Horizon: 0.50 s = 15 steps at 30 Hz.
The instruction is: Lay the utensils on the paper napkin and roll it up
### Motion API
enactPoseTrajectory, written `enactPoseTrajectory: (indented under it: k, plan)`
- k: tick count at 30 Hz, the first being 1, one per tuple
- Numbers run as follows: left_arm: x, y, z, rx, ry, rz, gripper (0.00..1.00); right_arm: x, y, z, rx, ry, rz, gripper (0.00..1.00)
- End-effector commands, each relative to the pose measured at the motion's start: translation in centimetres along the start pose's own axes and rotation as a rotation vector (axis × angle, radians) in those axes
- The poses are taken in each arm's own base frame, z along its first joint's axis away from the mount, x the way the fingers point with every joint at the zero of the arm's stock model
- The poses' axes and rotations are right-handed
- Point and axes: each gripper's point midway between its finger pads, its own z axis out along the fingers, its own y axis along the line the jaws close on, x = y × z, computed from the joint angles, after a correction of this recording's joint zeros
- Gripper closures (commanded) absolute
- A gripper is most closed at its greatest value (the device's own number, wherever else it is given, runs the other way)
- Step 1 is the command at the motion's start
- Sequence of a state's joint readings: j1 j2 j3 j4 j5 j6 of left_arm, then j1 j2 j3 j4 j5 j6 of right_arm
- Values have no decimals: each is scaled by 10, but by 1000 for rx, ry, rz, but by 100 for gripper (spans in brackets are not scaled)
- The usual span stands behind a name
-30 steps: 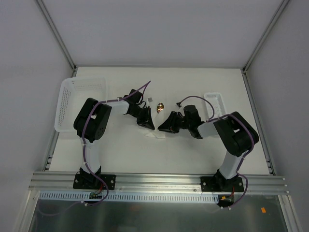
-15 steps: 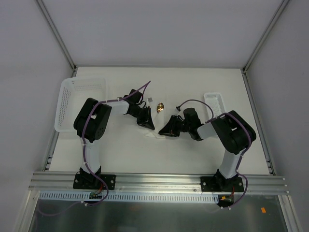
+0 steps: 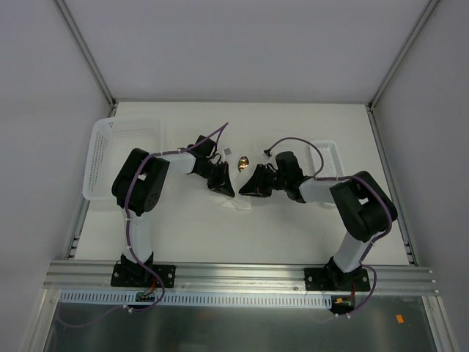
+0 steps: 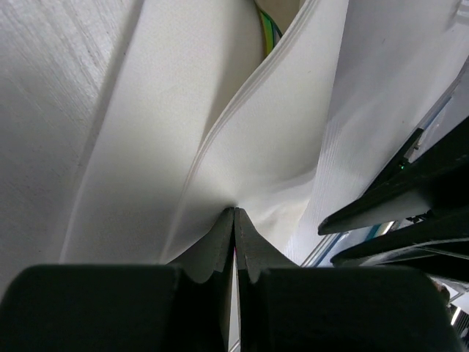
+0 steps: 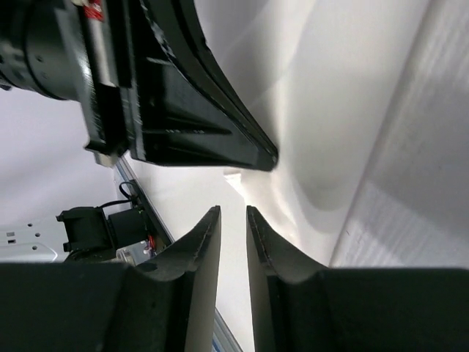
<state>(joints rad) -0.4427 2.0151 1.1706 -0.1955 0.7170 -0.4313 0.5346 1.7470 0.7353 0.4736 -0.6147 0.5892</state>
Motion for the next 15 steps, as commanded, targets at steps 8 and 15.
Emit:
enactPoseTrajectory:
  k: [8,15]
  plan:
    - [9,30,5,-83,18,-32,100,-2,-8,14,18,32,-7,80]
    - [10,30,5,-81,20,-37,100,19,-32,13,91,72,17,81]
